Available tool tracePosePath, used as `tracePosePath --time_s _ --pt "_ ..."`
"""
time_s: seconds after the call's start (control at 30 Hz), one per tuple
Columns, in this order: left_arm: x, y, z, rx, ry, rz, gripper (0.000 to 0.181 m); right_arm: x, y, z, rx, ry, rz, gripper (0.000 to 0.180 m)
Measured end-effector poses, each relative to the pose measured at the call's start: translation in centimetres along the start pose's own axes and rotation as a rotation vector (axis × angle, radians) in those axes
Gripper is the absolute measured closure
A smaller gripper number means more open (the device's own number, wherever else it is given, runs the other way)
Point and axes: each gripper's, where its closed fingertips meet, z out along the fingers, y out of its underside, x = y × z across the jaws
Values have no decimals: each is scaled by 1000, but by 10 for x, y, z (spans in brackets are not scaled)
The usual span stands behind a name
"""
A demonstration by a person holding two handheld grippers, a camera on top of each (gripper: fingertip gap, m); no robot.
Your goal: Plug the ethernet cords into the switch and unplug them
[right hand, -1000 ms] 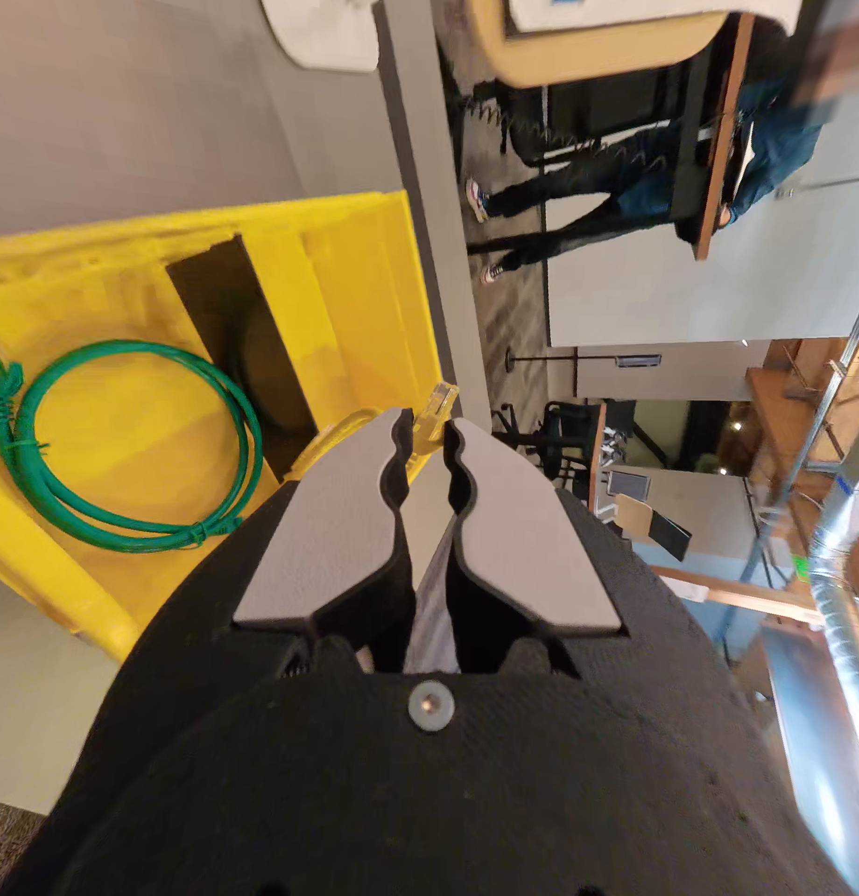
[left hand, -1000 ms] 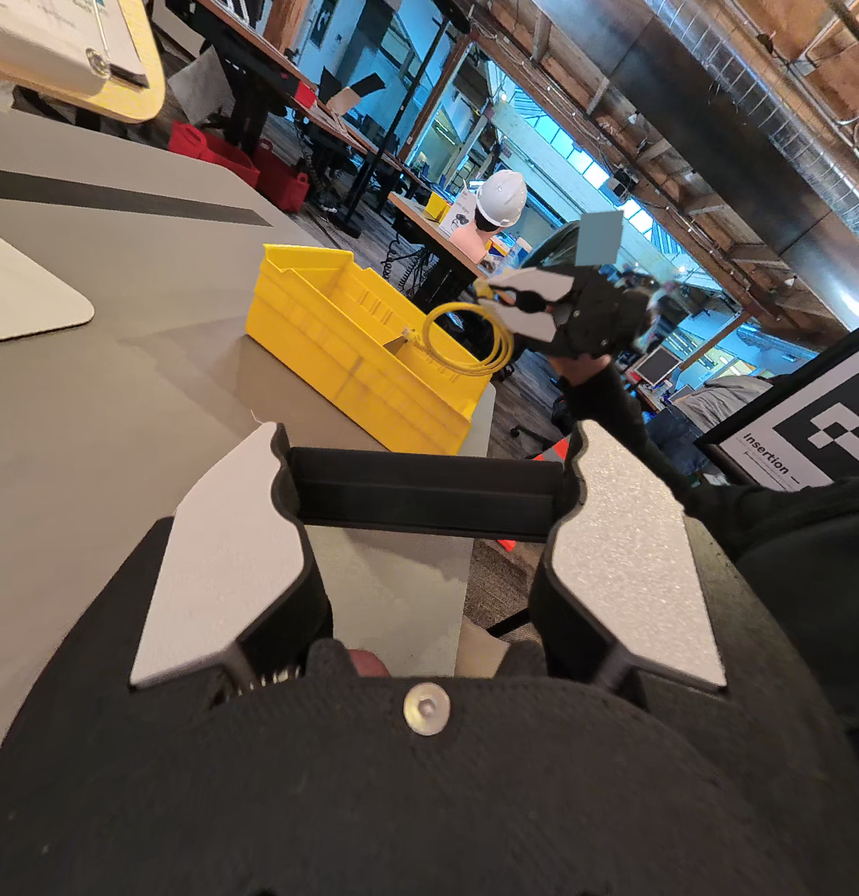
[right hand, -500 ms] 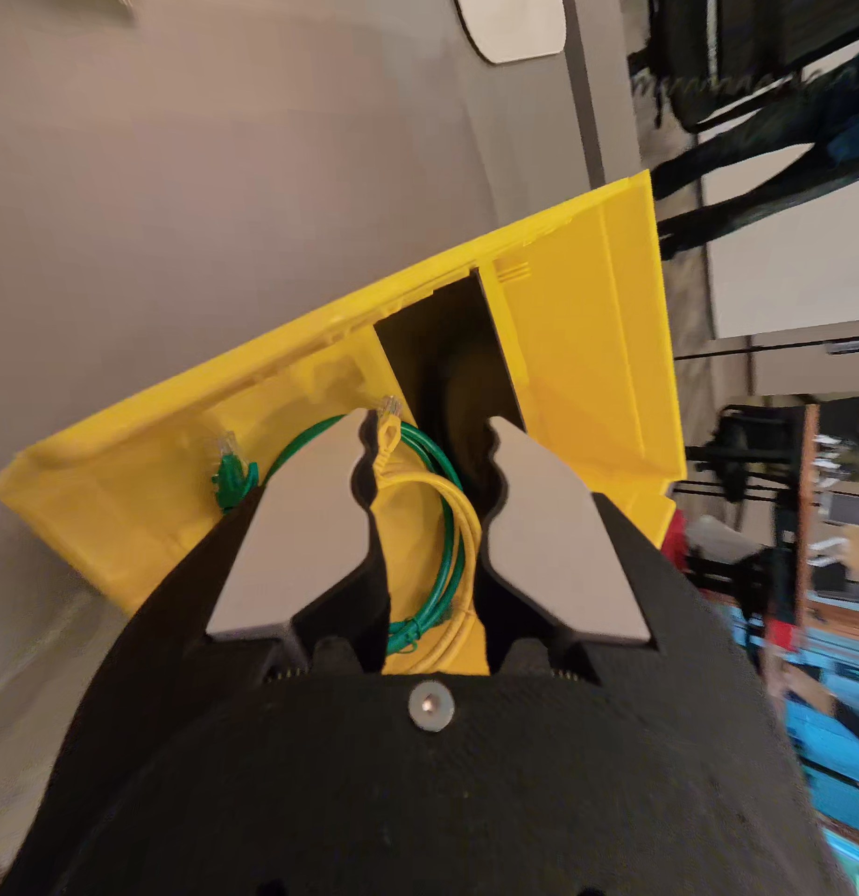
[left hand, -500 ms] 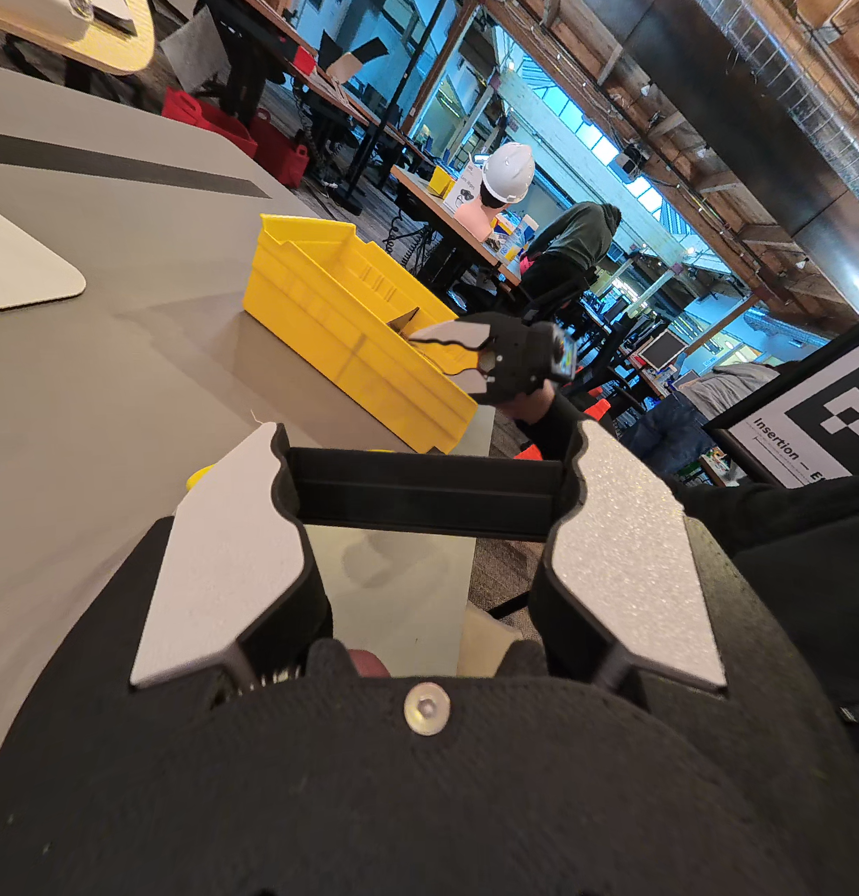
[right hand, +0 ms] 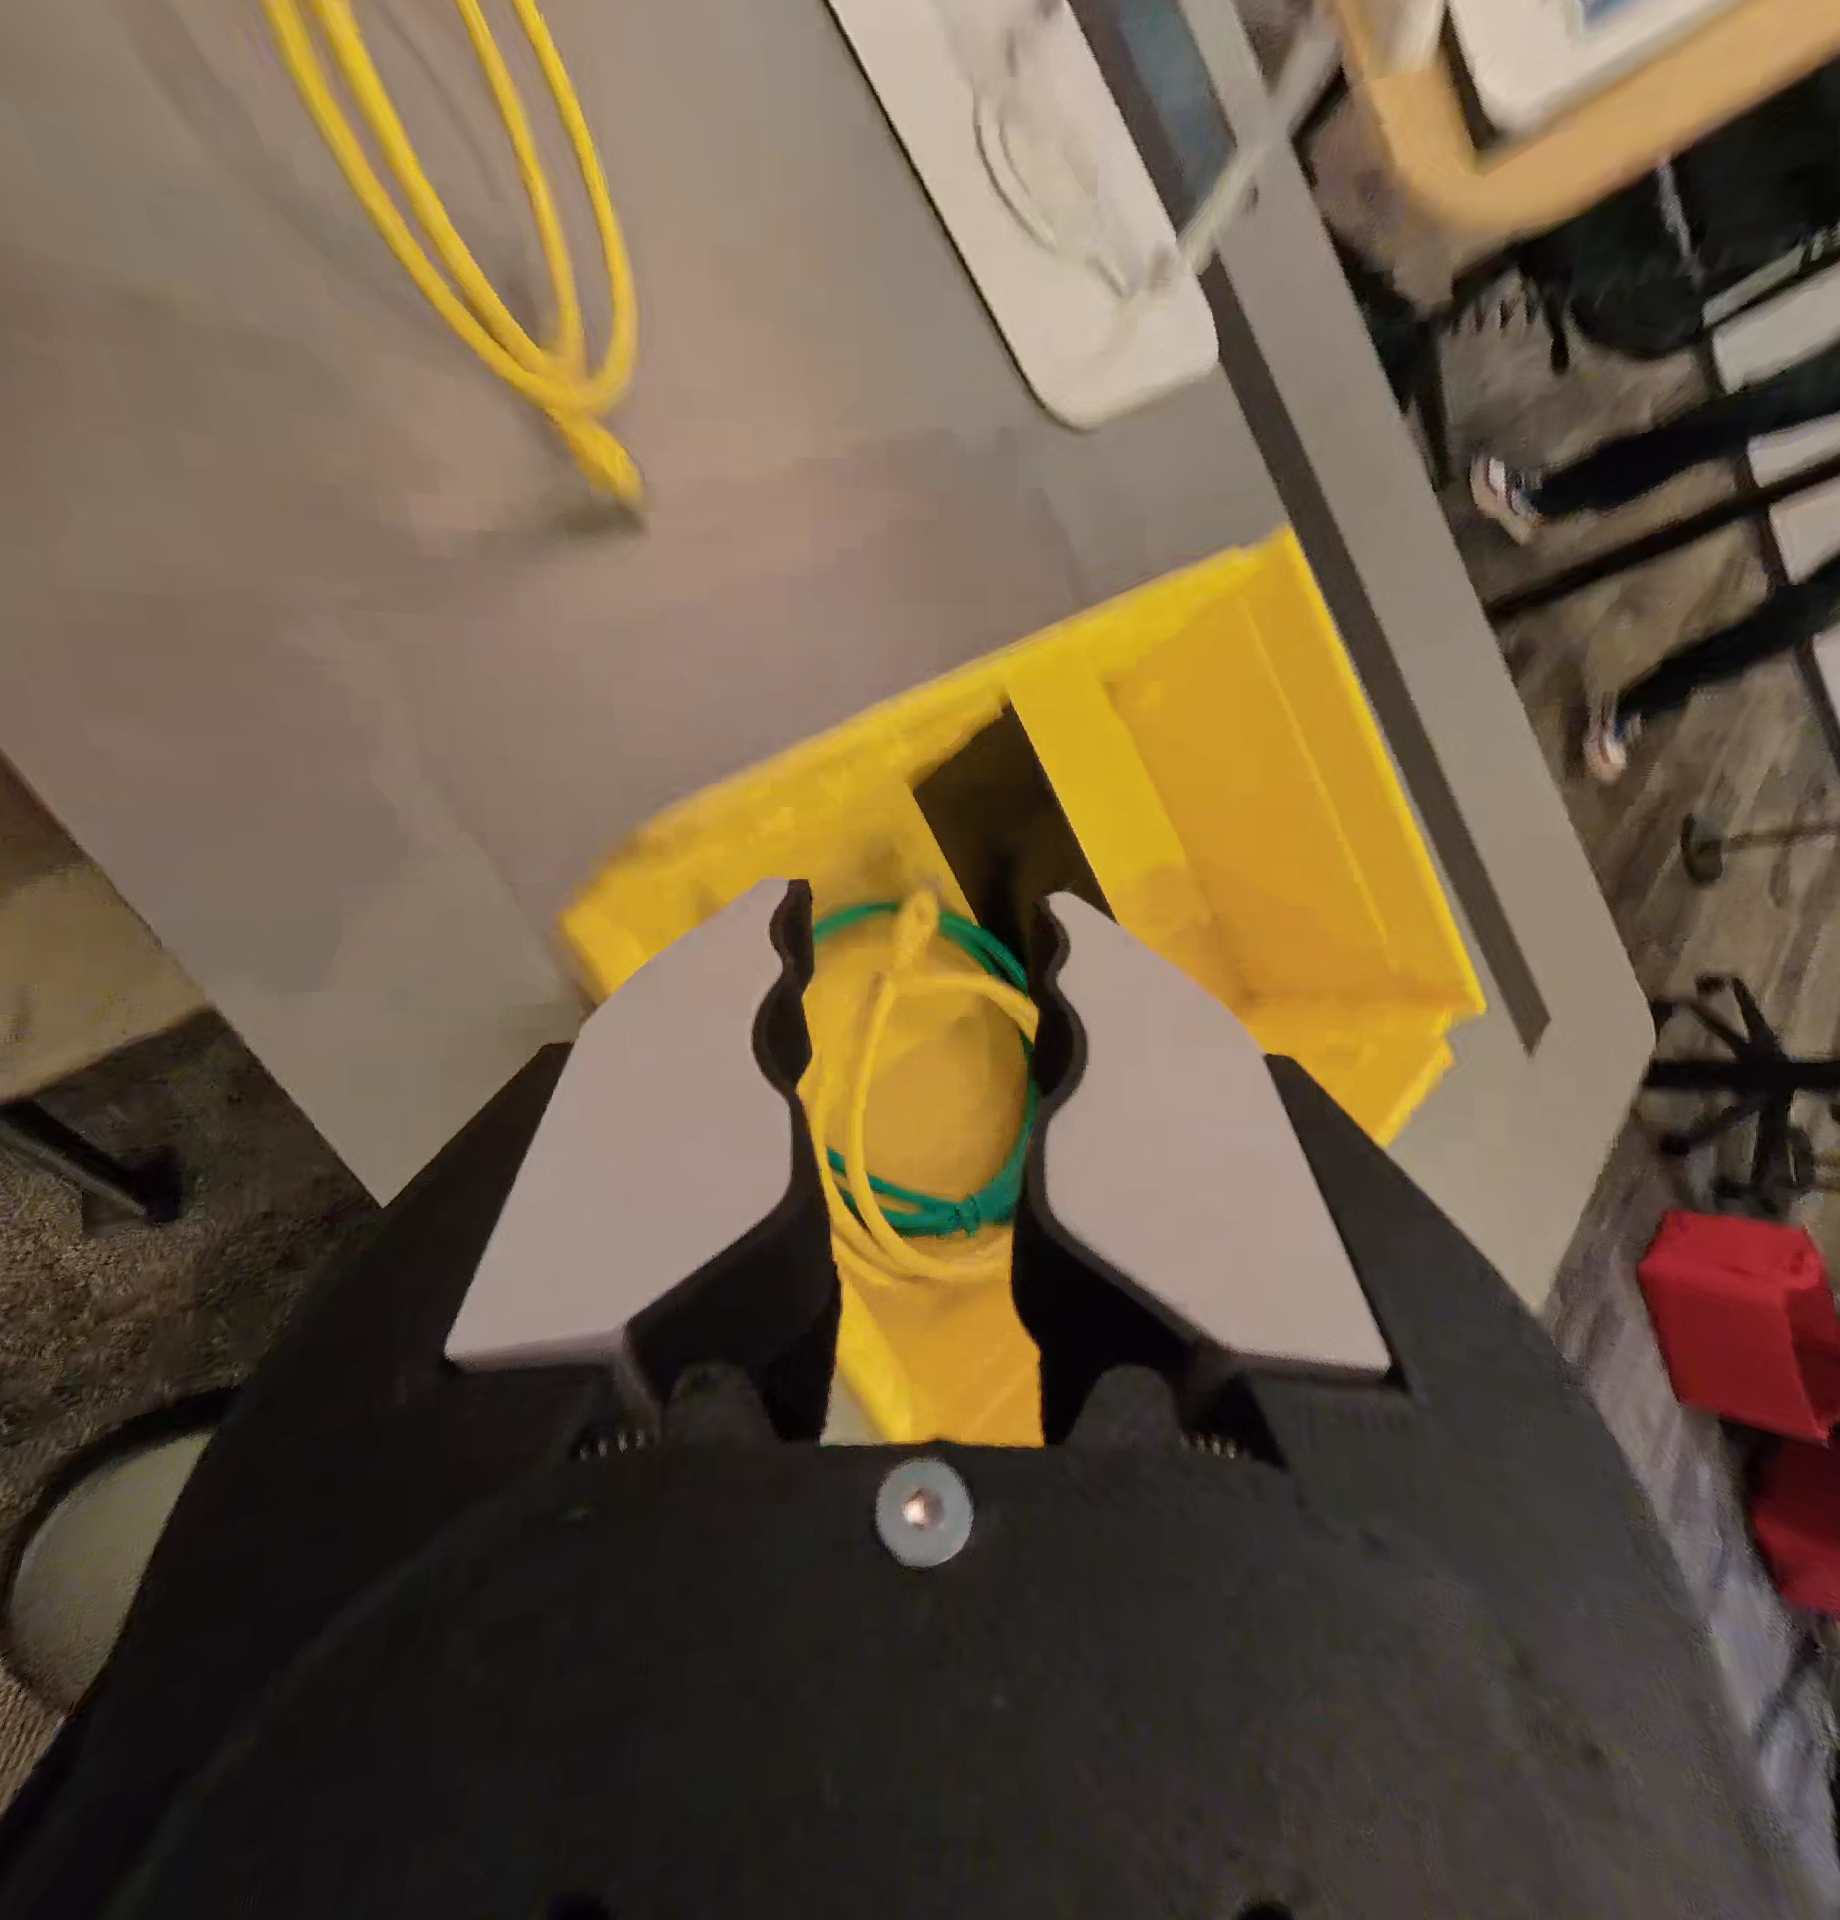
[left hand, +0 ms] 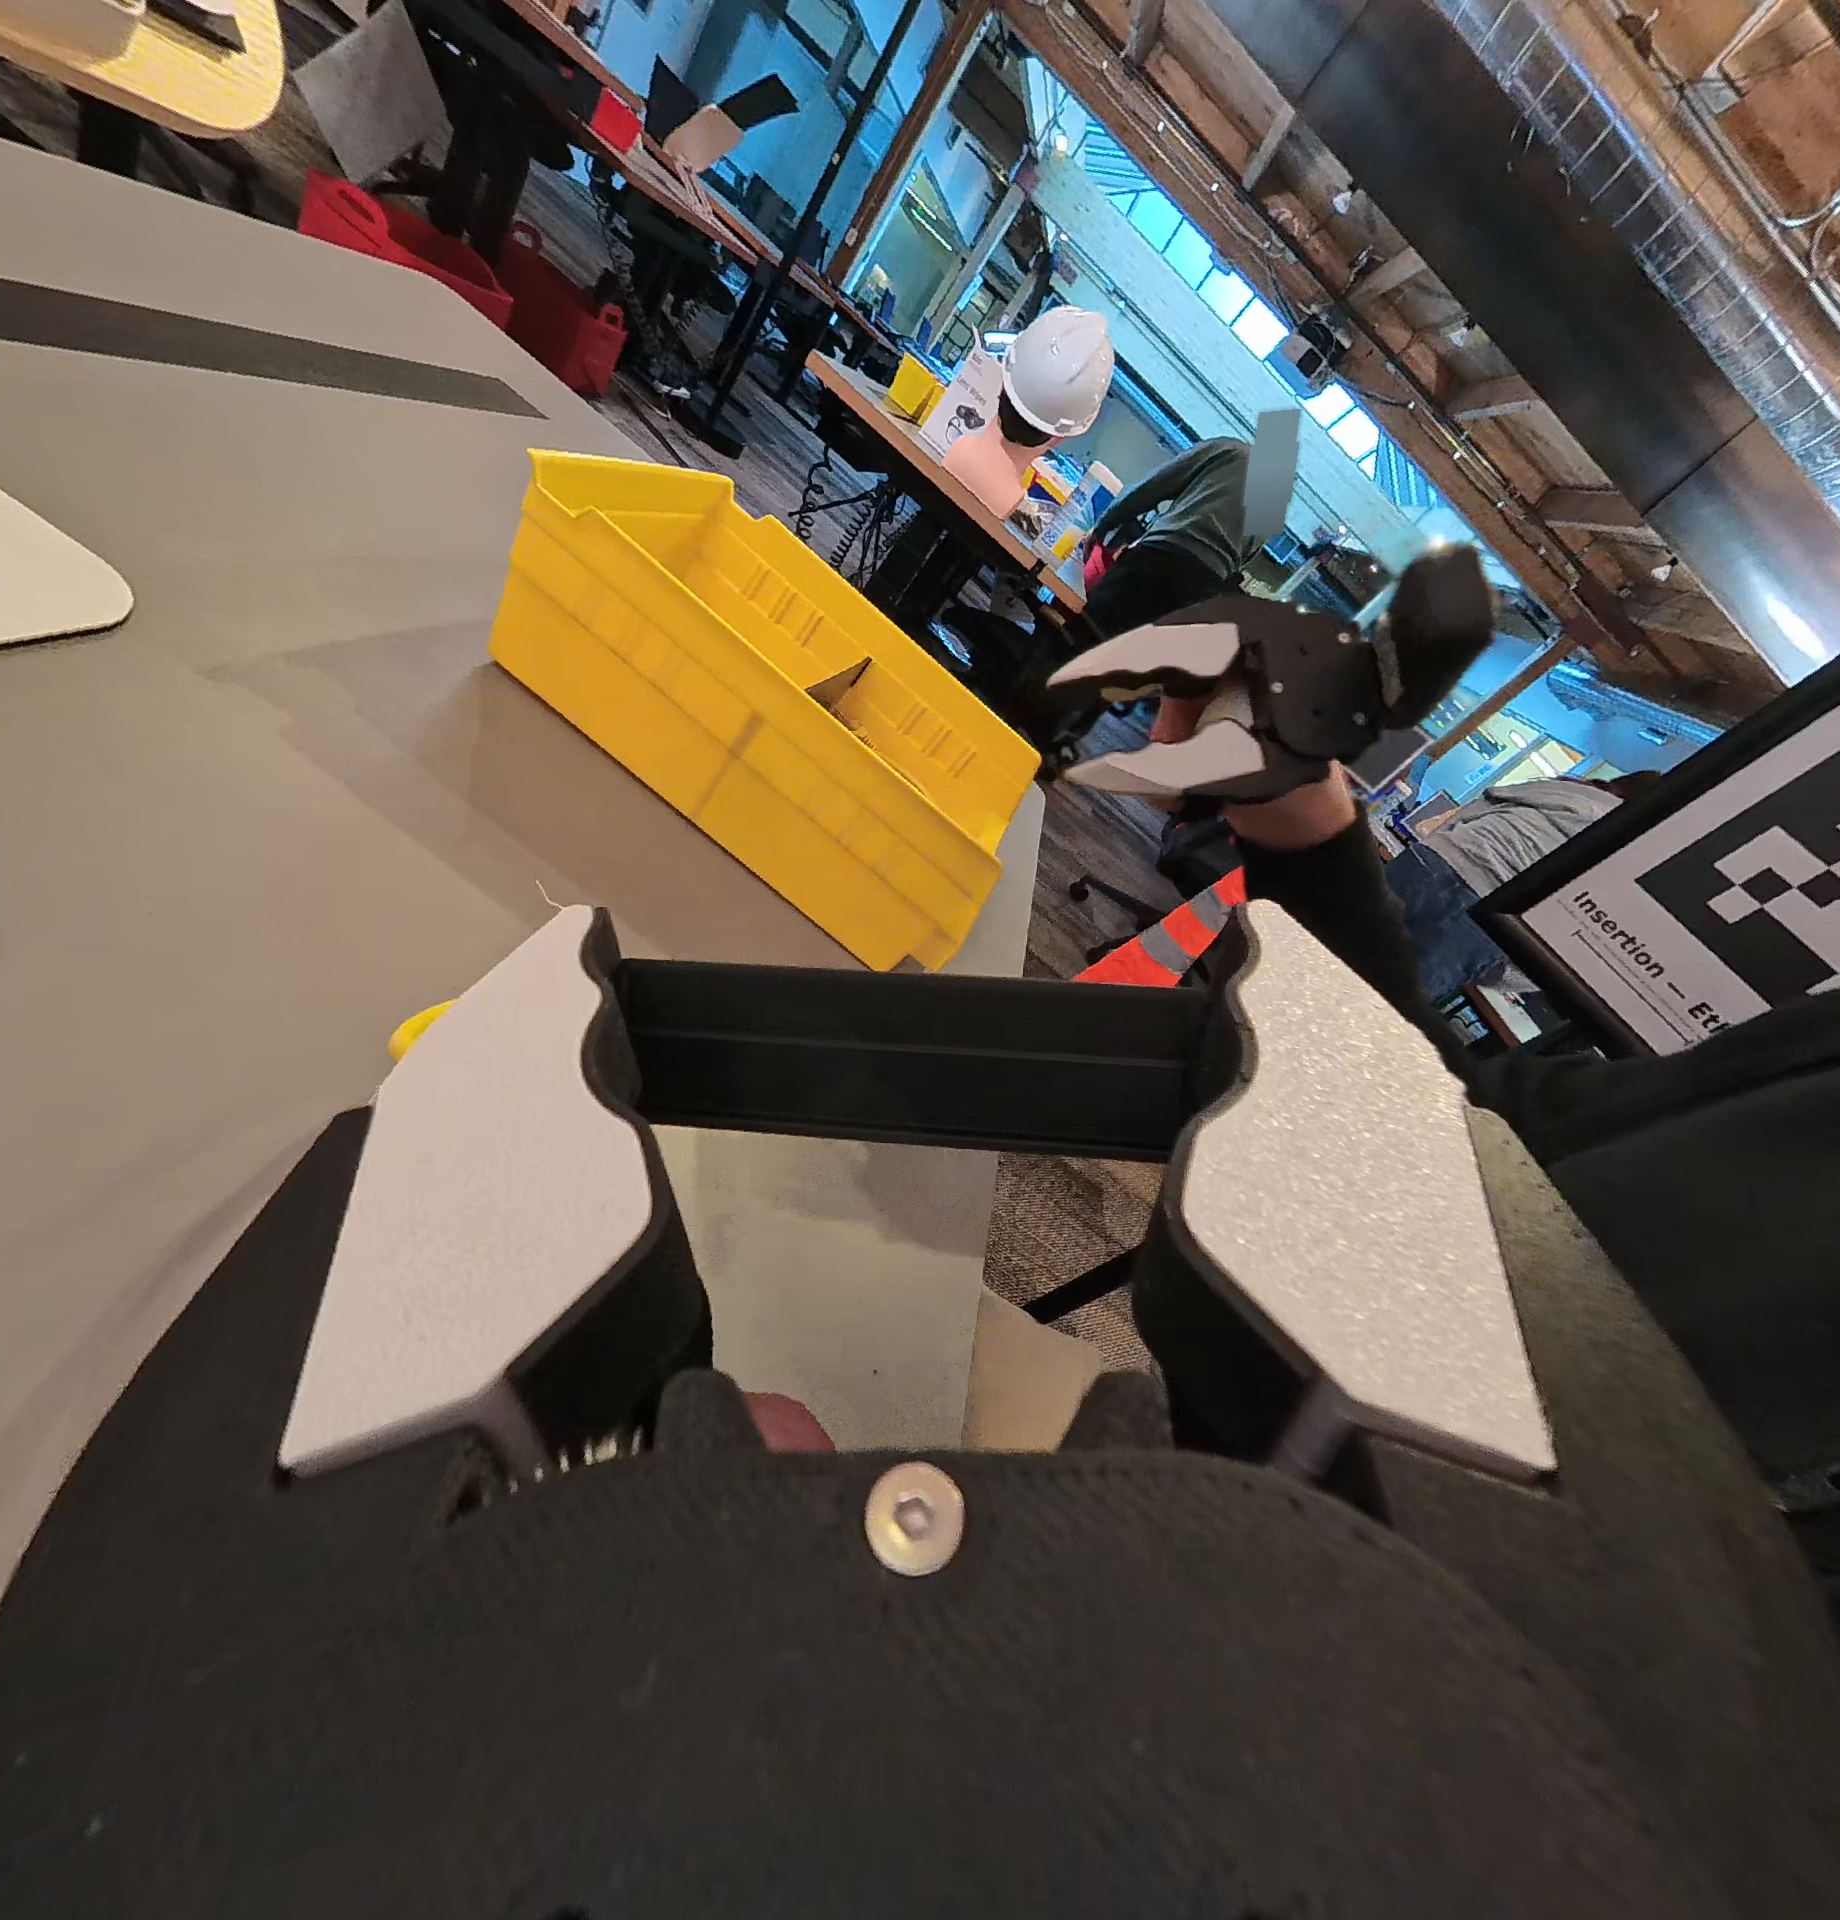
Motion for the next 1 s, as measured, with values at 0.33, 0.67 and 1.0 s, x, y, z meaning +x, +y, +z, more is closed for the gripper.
tracePosePath --time_s 0.33,0.67,1.0 --pt "1 3 -1 21 34 -59 75 -117 -155 65 334 -39 -275 124" --pt "6 6 3 33 72 -100 74 -127 -191 115 349 103 -384 153" --pt "6 19 9 -38 90 -106 74 -112 -185 116 372 92 -331 166"
